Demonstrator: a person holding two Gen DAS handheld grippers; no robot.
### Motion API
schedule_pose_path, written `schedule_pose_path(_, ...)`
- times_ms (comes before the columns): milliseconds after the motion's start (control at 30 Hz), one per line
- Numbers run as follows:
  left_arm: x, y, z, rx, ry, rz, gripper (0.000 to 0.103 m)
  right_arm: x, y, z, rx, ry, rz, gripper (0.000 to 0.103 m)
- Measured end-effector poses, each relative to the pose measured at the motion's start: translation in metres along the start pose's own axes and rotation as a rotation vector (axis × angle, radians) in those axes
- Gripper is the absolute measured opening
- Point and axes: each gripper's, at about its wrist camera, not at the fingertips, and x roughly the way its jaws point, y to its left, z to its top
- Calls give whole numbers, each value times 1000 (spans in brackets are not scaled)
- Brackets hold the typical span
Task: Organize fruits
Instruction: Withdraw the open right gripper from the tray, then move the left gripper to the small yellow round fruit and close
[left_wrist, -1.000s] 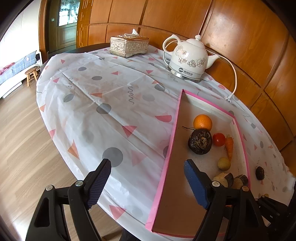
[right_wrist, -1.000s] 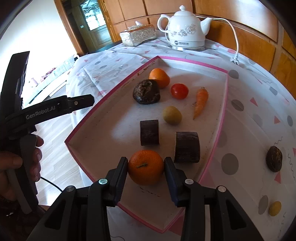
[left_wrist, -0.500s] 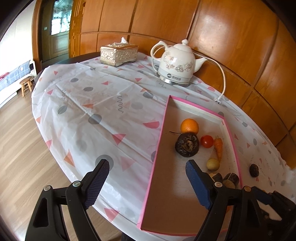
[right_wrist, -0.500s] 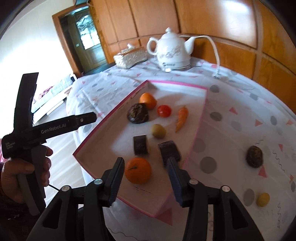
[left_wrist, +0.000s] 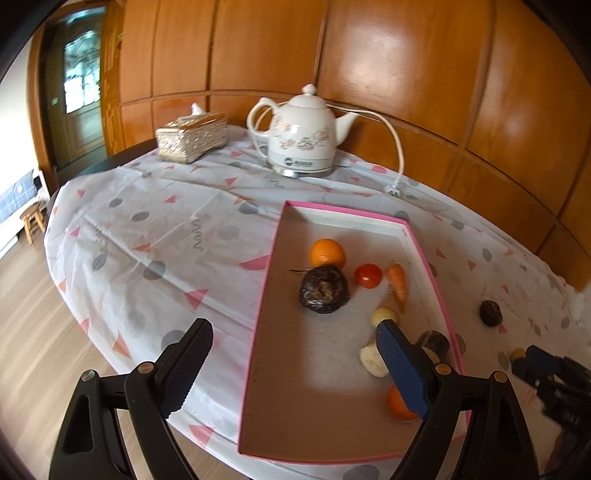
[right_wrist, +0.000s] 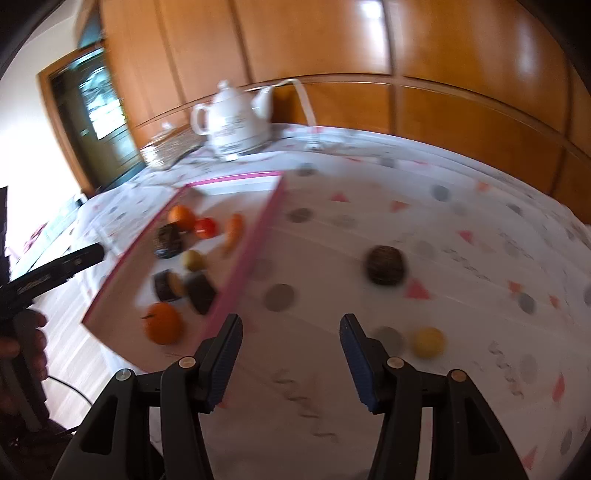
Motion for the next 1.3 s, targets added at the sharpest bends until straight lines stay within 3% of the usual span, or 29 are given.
schedule_pose_path(500, -7, -56, 3, 224, -28, -88, 90, -16, -73, -23, 203, -5, -196, 56)
schedule_pose_path(933, -2, -86, 6, 302, 3, -161, 90, -38, -144, -56, 405, -10, -360, 56)
schedule_pose_path(1300, 4, -136, 1, 426, 42, -253, 85, -54, -186, -81, 527, -30, -473, 56)
